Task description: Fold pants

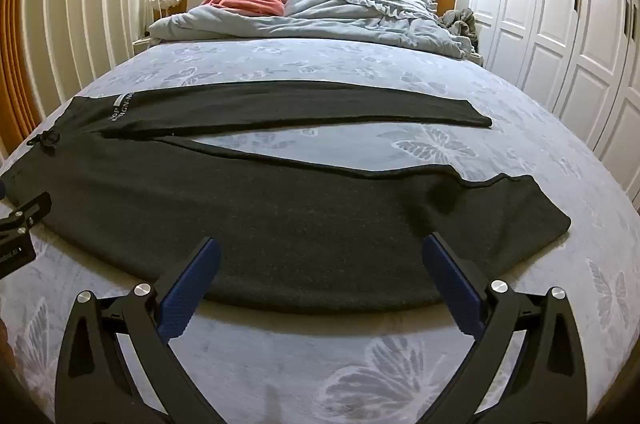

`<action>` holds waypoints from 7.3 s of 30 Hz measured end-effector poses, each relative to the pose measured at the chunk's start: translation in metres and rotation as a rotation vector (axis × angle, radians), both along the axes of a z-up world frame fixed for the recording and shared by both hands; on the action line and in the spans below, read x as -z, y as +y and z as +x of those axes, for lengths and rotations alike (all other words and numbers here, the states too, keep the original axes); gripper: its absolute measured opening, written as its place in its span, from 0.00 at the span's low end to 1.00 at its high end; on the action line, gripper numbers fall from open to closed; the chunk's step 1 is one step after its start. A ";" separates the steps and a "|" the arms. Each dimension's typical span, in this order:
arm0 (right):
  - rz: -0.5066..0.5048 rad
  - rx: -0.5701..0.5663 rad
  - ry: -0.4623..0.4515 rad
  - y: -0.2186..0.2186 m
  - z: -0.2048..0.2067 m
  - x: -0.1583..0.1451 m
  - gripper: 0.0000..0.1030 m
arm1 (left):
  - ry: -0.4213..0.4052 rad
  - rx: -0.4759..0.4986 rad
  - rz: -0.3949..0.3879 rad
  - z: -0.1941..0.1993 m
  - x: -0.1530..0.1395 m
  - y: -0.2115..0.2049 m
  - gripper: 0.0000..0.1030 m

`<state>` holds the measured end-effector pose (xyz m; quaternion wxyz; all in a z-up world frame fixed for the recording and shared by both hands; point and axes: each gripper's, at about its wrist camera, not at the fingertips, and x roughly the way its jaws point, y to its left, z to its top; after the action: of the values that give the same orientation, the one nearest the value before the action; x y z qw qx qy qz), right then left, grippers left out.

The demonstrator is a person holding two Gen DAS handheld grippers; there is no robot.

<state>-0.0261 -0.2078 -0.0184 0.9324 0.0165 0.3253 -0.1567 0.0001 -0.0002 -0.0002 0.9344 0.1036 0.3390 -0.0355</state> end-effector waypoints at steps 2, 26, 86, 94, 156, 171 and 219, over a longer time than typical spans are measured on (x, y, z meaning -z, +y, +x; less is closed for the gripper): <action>-0.002 0.002 0.003 0.000 0.000 0.000 0.96 | 0.004 -0.001 0.002 0.000 0.000 0.000 0.90; -0.003 0.006 0.011 0.000 0.002 0.003 0.96 | 0.072 0.007 -0.011 0.005 0.012 -0.001 0.90; -0.005 0.010 0.014 -0.005 0.002 0.007 0.96 | 0.076 0.007 -0.006 0.005 0.009 -0.001 0.90; -0.005 0.010 0.014 -0.005 0.002 0.007 0.96 | 0.075 0.009 -0.006 0.006 0.010 -0.002 0.90; 0.244 0.221 0.022 -0.343 -0.063 -0.007 0.25 | 0.295 -0.350 -0.706 0.124 -0.003 0.298 0.59; 0.451 0.265 -0.201 -0.261 -0.095 -0.008 0.69 | 0.417 -0.429 -1.151 0.108 0.043 0.280 0.70; 0.378 0.524 -0.119 -0.328 -0.076 0.000 0.78 | 0.356 -0.581 -0.936 0.145 0.041 0.288 0.84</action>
<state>-0.1019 -0.5353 -0.0183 0.8581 0.2816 0.2783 -0.3268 0.1451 0.2882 -0.0410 0.7807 -0.4254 0.4538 0.0593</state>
